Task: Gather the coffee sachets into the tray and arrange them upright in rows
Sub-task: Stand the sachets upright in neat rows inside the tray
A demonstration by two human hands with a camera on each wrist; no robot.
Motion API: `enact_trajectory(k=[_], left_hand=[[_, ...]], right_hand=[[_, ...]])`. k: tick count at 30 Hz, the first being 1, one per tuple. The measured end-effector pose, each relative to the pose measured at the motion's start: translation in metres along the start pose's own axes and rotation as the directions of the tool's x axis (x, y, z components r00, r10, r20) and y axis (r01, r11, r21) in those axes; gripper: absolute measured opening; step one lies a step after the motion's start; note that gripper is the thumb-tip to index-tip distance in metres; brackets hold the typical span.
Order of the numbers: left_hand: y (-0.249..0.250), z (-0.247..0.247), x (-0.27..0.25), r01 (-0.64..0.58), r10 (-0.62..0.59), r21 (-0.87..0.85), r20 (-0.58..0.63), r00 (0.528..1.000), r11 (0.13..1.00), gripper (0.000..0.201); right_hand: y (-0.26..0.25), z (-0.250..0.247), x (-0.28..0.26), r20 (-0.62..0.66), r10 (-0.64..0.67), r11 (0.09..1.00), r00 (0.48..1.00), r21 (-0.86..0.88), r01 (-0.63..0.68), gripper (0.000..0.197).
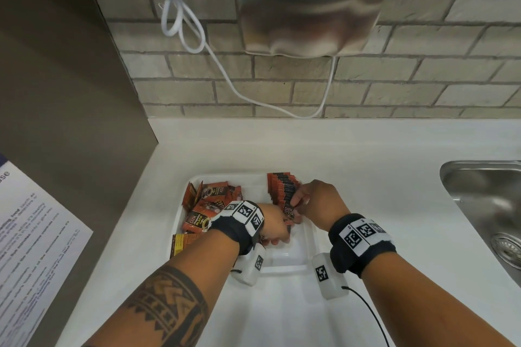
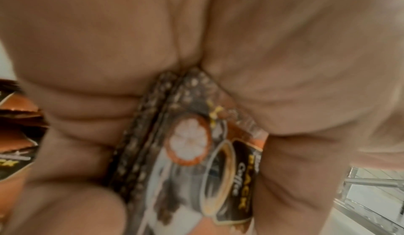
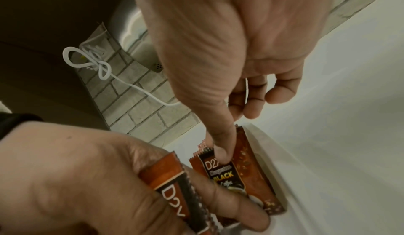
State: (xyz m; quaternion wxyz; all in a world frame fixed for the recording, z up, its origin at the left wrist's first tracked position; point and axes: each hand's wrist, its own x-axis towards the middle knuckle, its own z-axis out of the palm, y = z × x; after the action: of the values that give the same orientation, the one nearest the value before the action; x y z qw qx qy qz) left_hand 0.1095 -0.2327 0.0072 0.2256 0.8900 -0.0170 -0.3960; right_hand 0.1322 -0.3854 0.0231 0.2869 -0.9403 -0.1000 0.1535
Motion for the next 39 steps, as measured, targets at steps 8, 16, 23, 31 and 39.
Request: enact_trajectory(k=[8, 16, 23, 31, 39], left_hand=[[0.002, -0.002, -0.004, -0.024, 0.024, 0.031, 0.002, 1.000, 0.999, 0.029], [-0.001, -0.002, -0.004, -0.046, 0.046, 0.017, 0.004, 0.999, 0.999, 0.040], [-0.005, -0.002, -0.004, -0.059, 0.059, 0.031, 0.003, 0.998, 0.998, 0.039], [-0.007, -0.001, -0.004, -0.073, 0.072, 0.015, 0.009, 0.997, 0.997, 0.035], [-0.006, 0.002, -0.002, -0.060, 0.060, -0.026, 0.012, 0.998, 0.998, 0.034]], right_hand=[[-0.004, -0.003, -0.005, 0.003, -0.031, 0.999, 1.000, -0.018, 0.031, 0.024], [-0.005, -0.002, -0.006, 0.001, -0.037, 0.999, 0.999, -0.018, 0.037, 0.024], [-0.007, -0.003, -0.009, -0.004, -0.033, 0.999, 0.999, -0.005, 0.033, 0.019], [-0.006, -0.001, -0.010, -0.015, -0.036, 0.999, 0.999, 0.013, 0.036, 0.019], [-0.004, -0.002, -0.014, -0.027, -0.039, 0.999, 0.999, 0.025, 0.039, 0.019]])
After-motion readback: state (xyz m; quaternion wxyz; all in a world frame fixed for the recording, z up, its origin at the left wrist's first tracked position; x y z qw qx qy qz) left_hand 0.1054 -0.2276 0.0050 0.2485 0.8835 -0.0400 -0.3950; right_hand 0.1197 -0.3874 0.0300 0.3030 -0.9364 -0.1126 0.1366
